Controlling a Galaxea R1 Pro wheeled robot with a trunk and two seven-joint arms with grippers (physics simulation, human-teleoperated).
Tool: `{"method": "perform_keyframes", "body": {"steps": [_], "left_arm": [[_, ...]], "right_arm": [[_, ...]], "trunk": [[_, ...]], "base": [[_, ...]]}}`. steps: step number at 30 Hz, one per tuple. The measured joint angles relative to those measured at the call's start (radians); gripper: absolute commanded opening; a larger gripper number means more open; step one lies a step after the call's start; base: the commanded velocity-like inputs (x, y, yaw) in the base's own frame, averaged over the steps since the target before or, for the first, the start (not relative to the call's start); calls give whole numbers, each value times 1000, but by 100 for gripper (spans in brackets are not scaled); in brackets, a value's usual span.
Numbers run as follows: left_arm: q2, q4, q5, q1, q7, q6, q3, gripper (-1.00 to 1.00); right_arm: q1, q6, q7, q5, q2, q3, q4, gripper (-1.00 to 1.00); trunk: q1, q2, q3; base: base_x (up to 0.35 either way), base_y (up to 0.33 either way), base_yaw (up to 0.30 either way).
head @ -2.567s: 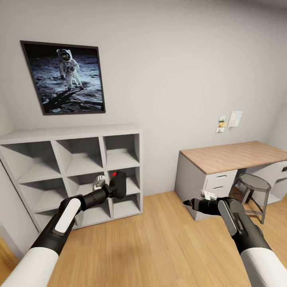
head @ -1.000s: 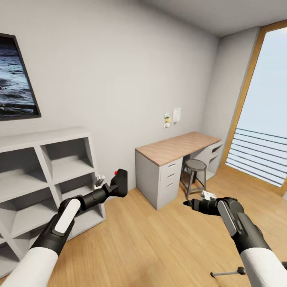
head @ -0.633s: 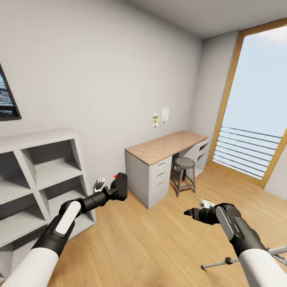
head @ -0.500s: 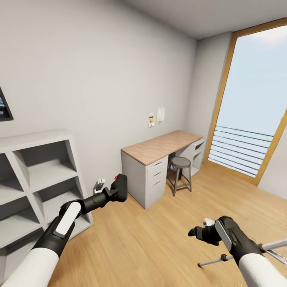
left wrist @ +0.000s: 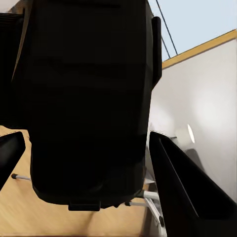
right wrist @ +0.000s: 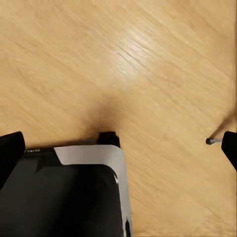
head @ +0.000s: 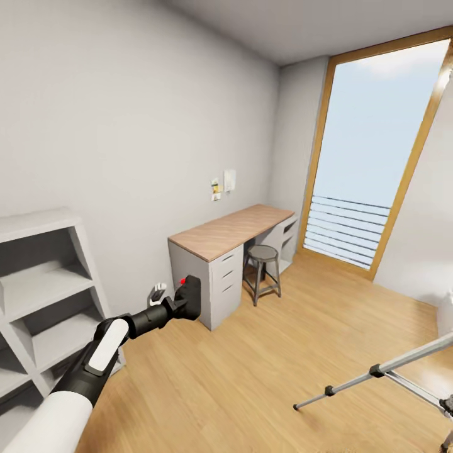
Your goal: Attach the digital camera to the camera tripod in the bedroom.
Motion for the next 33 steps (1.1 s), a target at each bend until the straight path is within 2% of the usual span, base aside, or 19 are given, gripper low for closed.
{"method": "perform_keyframes", "body": {"steps": [6,10,21,33], "left_arm": [[1,2,0,0,0,0,3,-100],[1,3,-1,0,0,0,5,-100],[1,2,-1,0,0,0,5,-100],[4,-19,-2,0,1,-2,5,-100]], "right_arm": [[42,-40,-2,4,5,-1,6,100],[51,-97,-2,4,6,-1,8,100],[96,-107,-2,5,13,-1,8,100],[99,-107,-2,5,14,-1,8,100]], "trunk": [[0,0,0],[0,0,0],[0,0,0],[0,0,0]], "base": [[0,0,-254],[0,0,-254],[0,0,-254],[0,0,-254]]}}
